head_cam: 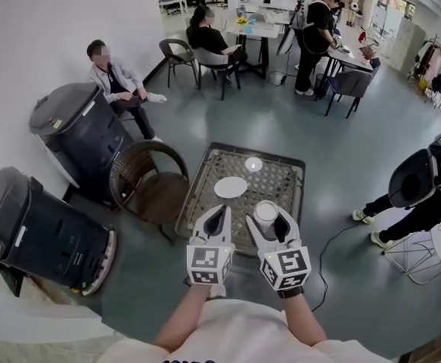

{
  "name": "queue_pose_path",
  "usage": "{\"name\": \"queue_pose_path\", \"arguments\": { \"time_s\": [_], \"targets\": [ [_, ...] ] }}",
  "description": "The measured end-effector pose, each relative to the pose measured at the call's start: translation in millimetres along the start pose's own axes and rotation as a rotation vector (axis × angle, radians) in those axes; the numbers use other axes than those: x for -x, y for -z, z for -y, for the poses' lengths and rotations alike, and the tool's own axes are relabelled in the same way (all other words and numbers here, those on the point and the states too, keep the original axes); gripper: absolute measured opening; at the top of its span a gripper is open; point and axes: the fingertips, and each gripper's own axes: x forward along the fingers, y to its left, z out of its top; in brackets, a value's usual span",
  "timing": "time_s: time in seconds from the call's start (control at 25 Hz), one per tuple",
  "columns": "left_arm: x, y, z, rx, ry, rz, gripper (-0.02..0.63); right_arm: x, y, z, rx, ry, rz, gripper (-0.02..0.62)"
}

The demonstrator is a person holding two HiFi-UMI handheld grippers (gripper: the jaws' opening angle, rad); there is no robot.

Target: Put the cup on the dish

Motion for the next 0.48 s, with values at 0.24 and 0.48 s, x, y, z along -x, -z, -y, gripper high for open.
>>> {"name": "queue_pose_path", "arguments": {
  "time_s": [0.24, 0.48],
  "targets": [
    [-12, 9, -46, 0.022, 0.035, -0.019, 0.006, -56, 9, 2, -0.043, 0.078, -0.028, 0.258],
    [-22, 40, -85, 0.103, 0.051, -0.079, 0.006, -85, 34, 2, -0.056, 0.137, -0.084, 0.258]
  ]
}}
